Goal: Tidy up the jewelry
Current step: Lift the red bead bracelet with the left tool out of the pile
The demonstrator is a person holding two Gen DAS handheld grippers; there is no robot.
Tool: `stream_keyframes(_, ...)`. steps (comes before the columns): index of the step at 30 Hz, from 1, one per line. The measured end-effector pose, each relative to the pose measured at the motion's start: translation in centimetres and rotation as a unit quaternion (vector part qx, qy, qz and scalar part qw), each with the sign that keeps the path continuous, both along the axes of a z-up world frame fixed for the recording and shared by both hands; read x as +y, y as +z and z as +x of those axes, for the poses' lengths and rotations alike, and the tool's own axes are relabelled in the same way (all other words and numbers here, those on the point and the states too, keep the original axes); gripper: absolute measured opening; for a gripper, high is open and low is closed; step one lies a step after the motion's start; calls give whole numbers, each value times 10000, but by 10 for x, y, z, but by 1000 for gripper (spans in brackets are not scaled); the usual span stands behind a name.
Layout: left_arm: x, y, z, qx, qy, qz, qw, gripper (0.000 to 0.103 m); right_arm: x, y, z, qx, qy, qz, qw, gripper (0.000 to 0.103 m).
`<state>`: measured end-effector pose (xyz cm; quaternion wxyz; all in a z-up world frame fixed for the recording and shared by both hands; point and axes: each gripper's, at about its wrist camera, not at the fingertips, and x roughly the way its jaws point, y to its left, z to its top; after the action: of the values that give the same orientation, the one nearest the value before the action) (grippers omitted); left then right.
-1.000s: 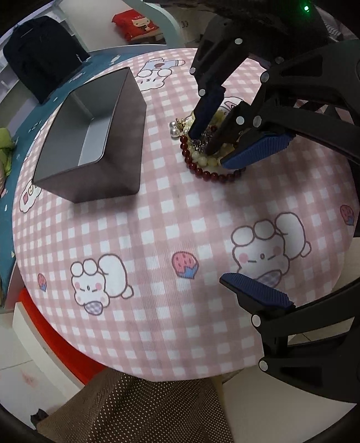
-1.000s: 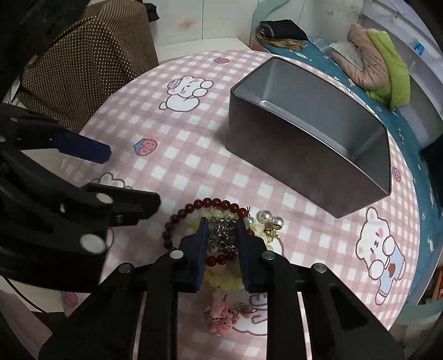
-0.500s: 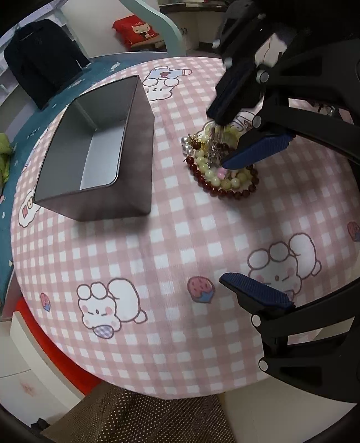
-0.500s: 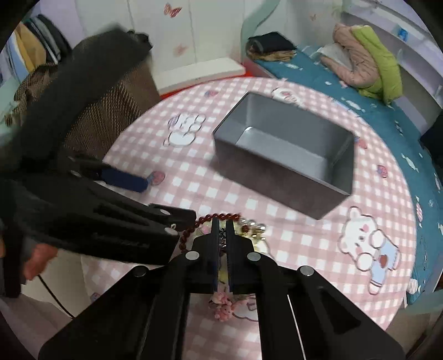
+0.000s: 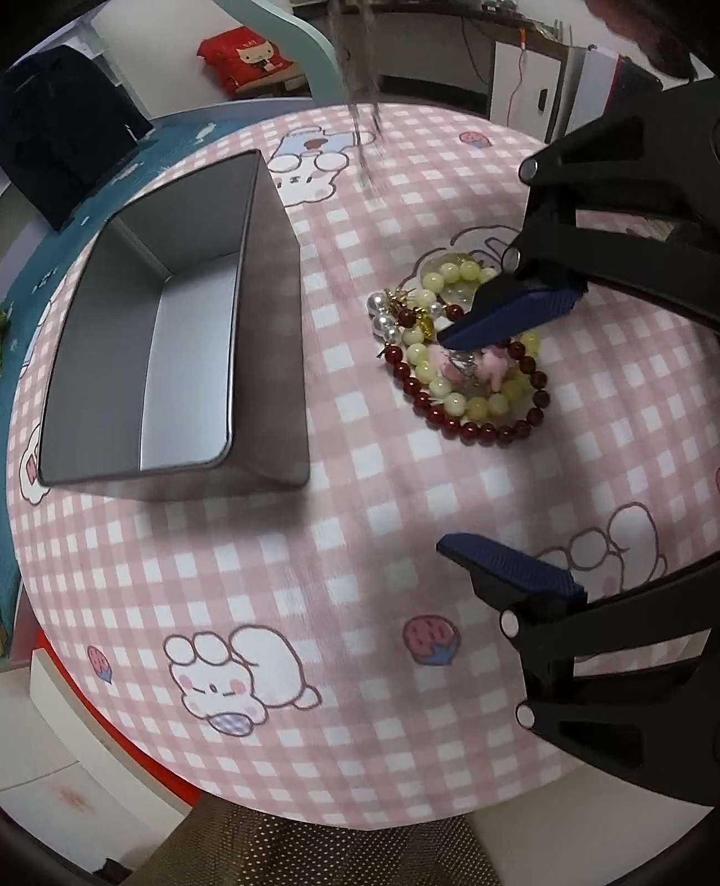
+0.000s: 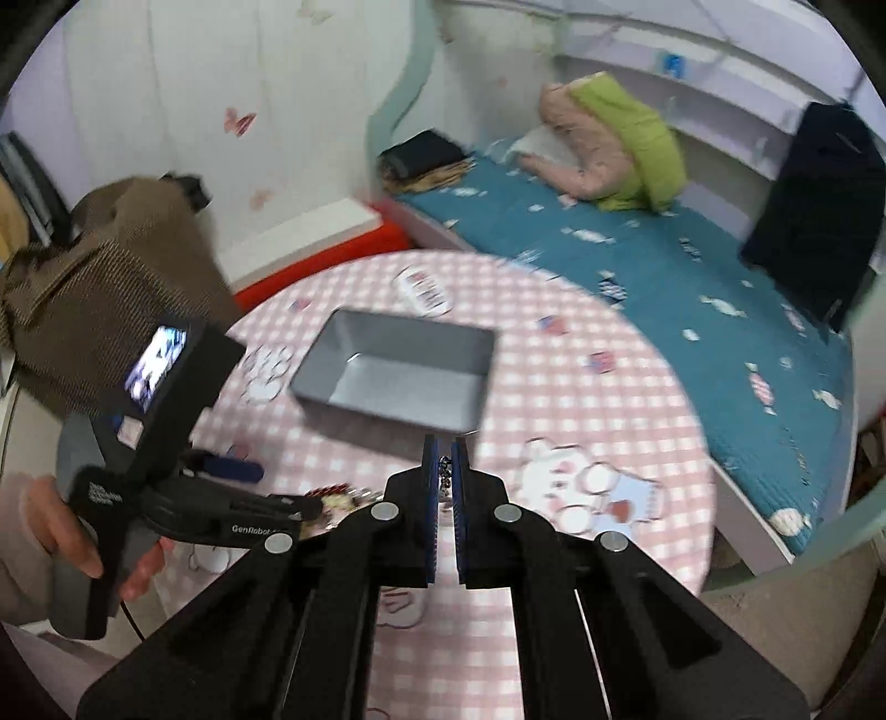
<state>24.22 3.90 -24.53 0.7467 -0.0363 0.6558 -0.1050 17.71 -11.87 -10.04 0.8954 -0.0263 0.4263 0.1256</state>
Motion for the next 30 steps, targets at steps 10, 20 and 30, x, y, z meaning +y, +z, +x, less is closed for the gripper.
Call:
stream_keyframes(10,-31,-8,10,-96,-371,17,9993,21,-31,-7,-7,169,-512,-21,9985,3)
stream_keyframes(20,-27,-1,13,15,-186,-491,9986,1,-28,-13,-12,285,-531,35,9982,3)
stream_keyframes(30,-38,-10,22,-85,-608,-31,9981,12,-26,-16,-12,395,-483,74,9980,3)
